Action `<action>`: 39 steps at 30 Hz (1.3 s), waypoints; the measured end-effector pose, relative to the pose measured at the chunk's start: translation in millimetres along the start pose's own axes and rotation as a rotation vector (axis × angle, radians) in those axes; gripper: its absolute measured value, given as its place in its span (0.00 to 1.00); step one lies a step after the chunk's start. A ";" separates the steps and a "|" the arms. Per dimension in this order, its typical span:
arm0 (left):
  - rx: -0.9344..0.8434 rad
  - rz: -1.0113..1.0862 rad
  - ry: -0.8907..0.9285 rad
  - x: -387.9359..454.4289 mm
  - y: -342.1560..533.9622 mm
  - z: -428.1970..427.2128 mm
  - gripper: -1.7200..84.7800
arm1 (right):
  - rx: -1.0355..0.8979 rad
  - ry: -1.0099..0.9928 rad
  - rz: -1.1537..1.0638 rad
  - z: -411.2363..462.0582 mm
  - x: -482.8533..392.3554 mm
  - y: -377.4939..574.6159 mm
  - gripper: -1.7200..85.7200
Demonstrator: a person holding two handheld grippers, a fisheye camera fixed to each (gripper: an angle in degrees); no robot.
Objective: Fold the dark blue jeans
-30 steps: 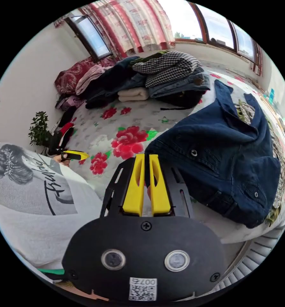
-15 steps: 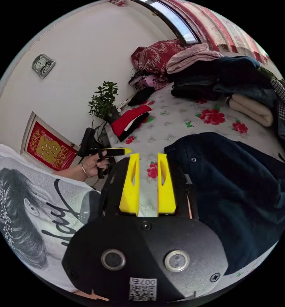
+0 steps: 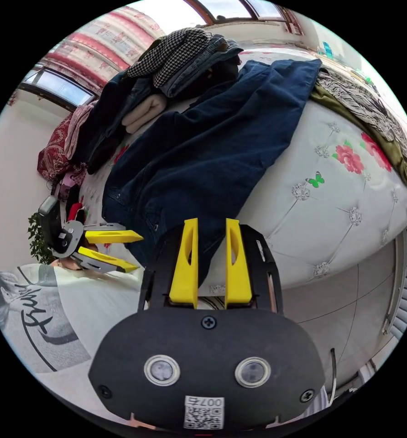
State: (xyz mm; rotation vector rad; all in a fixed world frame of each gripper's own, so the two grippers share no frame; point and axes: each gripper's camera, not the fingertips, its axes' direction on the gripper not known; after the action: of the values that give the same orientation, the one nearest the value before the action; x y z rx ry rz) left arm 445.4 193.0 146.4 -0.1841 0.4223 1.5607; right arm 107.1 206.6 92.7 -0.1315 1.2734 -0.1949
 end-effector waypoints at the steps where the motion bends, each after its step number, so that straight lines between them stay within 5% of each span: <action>1: -0.097 0.078 -0.035 12.6 -18.7 21.0 0.17 | 0.012 -0.008 0.028 2.1 -0.5 -0.4 0.09; 4: -0.171 0.265 -0.292 46.5 -29.7 44.9 0.13 | -0.012 -0.013 0.036 13.7 -7.0 -3.7 0.10; 9: -0.147 0.138 -0.243 33.2 5.5 29.9 0.02 | -0.072 -0.002 -0.037 31.8 -27.7 -10.9 0.10; 14: -0.039 -0.227 -0.386 -0.9 142.0 -42.7 0.01 | -0.215 -0.252 -0.211 72.4 -82.2 -11.1 0.09; 18: -0.097 -0.633 -0.567 -24.0 274.8 -93.3 0.01 | -0.259 -0.270 -0.366 83.7 -123.1 -5.1 0.09; 20: 0.066 -0.909 -0.562 -23.9 365.4 -128.4 0.03 | -0.230 -0.207 -0.381 77.3 -119.2 -5.7 0.09; 23: 0.465 -1.151 -0.341 -3.7 447.5 -152.9 0.06 | -0.156 -0.224 -0.194 66.6 -71.8 -13.5 0.10; 29: 0.801 -1.309 -0.282 61.4 486.8 -128.8 0.12 | 0.078 -0.321 0.259 31.7 69.3 -29.1 0.11; 39: 1.003 -1.615 -0.175 91.3 519.2 -101.6 0.15 | 0.187 -0.323 0.454 17.4 175.7 -100.9 0.12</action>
State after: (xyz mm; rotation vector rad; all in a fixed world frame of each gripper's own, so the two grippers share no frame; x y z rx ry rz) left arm -86.5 247.0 97.2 0.3466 0.6142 -0.2988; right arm 165.7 69.7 -45.8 0.2773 0.9286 0.0970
